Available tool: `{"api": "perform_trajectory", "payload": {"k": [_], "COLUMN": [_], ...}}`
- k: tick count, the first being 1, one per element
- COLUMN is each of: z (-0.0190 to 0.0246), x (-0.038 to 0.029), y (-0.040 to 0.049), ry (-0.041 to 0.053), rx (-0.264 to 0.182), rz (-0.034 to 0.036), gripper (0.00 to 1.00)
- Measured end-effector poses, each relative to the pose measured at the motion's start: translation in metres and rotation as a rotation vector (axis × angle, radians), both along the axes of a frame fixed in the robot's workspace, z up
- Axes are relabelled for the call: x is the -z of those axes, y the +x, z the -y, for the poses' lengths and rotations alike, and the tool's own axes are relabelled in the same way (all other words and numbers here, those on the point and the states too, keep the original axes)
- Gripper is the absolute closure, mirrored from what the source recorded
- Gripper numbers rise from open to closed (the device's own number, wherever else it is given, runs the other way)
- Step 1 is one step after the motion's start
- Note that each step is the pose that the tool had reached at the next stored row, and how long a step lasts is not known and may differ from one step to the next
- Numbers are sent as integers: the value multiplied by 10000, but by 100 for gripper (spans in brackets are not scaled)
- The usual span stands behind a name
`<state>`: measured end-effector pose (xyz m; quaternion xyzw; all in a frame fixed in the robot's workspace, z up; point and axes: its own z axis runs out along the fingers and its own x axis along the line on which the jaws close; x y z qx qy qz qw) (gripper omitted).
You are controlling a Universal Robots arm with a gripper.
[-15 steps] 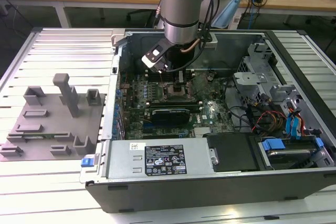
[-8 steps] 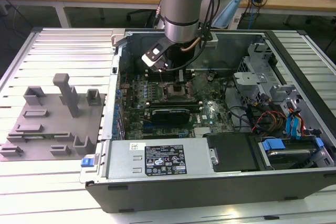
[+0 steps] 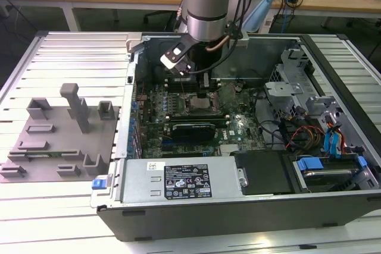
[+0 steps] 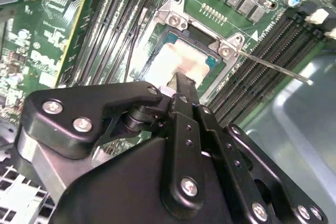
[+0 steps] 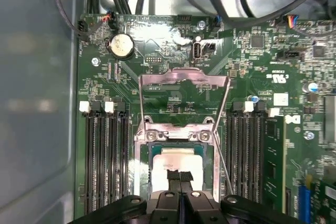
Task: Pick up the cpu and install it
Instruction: 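Place the cpu into insertion slot, then close the cpu cover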
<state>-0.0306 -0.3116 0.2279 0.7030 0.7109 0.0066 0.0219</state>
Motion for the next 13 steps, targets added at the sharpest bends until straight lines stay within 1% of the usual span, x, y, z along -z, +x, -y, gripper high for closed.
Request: {"api": "perform_trajectory", "payload": {"k": [6,13], "z": [0,0], "x": [-206,-215], "y": [3,3], "ry": [-5,-4], "rx": [1,1], "rz": [0,1], "gripper": [89,89]}}
